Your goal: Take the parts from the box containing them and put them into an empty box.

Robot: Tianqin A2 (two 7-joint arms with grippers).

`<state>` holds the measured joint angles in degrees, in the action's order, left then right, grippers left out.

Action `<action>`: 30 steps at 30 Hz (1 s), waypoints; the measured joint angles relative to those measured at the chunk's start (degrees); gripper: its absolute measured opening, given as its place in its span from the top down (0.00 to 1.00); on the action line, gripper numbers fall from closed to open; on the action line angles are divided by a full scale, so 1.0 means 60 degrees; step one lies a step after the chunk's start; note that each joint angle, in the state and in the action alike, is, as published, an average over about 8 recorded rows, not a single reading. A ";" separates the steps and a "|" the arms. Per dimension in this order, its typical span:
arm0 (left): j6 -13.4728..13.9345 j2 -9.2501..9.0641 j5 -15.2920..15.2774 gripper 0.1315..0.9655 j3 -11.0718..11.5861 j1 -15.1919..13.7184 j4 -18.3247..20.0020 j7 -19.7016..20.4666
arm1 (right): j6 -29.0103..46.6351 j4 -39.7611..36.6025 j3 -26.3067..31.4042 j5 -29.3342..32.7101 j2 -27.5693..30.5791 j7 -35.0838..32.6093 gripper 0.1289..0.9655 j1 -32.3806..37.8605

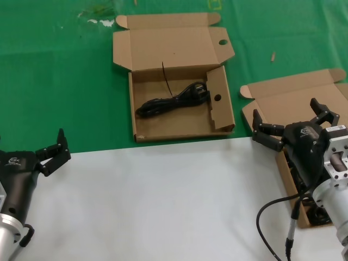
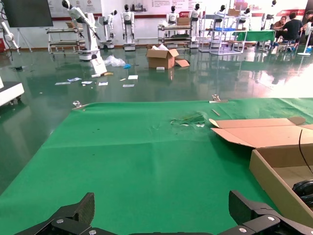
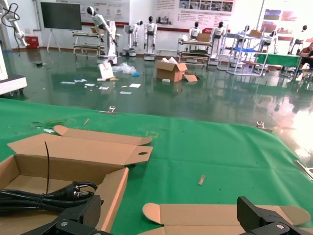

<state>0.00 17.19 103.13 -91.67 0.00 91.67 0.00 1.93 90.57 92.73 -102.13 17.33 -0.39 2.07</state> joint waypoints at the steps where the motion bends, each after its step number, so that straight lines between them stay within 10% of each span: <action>1: 0.0000 0.0000 0.0000 0.00 0.0000 0.0000 0.0000 0.0000 | 0.0000 0.0000 0.0000 0.0000 0.0000 0.0000 0.00 0.0000; 30: 0.0000 0.0000 0.0000 0.00 0.0000 0.0000 0.0000 0.0000 | 0.0000 0.0000 0.0000 0.0000 0.0000 0.0000 0.00 0.0000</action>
<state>0.00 17.19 103.13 -91.67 0.00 91.67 0.00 1.93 90.57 92.73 -102.13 17.33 -0.39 2.07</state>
